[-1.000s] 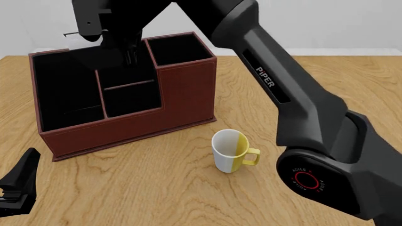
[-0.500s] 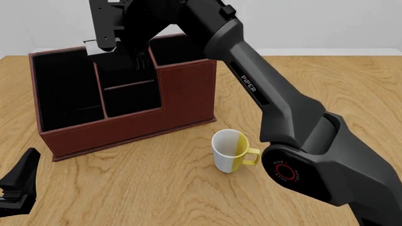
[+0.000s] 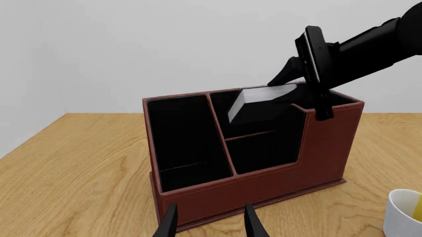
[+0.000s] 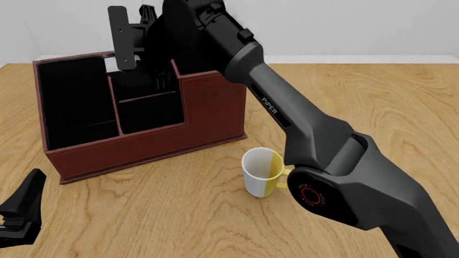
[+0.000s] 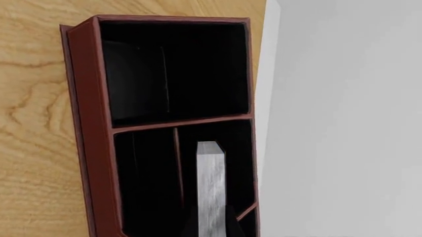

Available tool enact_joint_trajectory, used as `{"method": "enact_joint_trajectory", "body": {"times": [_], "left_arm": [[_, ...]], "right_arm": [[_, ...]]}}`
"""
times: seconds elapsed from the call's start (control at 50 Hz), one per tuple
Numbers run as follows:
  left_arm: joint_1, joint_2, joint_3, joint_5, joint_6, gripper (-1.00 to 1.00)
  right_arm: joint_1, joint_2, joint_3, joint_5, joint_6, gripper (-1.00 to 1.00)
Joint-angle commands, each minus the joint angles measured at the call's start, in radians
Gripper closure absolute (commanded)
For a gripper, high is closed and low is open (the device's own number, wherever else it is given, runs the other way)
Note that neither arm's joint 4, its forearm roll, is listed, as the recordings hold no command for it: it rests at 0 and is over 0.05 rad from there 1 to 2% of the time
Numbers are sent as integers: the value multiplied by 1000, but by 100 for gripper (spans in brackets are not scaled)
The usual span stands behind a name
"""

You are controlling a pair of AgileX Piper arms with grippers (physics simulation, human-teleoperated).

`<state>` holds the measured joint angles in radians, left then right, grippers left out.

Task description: Pick up the book and place it in the front compartment of the caddy.

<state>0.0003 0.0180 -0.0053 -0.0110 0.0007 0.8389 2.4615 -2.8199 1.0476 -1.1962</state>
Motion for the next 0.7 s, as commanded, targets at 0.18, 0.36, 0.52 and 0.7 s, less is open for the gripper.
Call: {"method": "enact_joint_trajectory", "body": {"times": [0.18,0.36,0.52,0.7], "left_arm": [[0,0,0,0,0,-100],[0,0,0,0,0,-100],[0,0,0,0,0,-100],[0,0,0,0,0,-100]], "right_arm": [[-42,59,-11,-107,5,100],[-59,94,-11,-146,-7,100],[-69,115,-9,-171,-18,-100],[-76,121,-10,-185,-39,-100]]}}
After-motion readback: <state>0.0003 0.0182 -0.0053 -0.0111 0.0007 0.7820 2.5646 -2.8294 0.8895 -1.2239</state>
